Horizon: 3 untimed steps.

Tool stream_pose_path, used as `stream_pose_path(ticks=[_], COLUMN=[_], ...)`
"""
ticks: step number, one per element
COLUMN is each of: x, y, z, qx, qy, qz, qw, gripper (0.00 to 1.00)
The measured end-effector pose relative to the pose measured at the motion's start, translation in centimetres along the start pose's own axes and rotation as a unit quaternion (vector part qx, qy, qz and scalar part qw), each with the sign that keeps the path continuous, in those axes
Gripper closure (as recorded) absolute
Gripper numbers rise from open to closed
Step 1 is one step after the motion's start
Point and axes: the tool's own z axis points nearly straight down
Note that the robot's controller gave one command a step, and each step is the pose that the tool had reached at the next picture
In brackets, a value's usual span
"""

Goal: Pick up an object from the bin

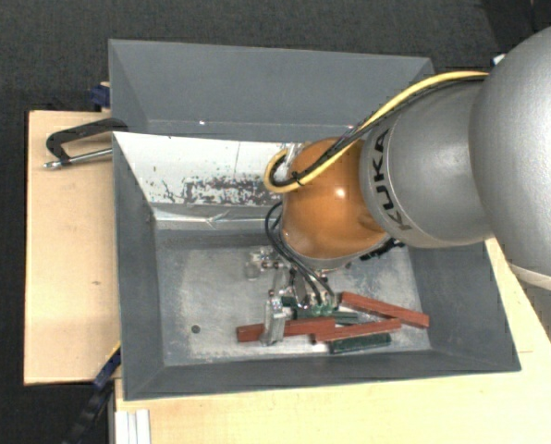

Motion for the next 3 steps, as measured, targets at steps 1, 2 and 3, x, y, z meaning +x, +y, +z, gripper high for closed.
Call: stream_pose_path(ticks=[1,2,3], x=[1.5,2.0,2.0], y=[-0.6,-2.1,-2.1], z=[1.2,2.4,2.4], qx=[-0.001,0.0,0.0], qy=[-0.0024,-0.0017,-0.0018], qz=[0.018,-0.107,-0.107], qw=[0.9998,0.9943,0.9943], gripper=[0.0,1.0,1.0])
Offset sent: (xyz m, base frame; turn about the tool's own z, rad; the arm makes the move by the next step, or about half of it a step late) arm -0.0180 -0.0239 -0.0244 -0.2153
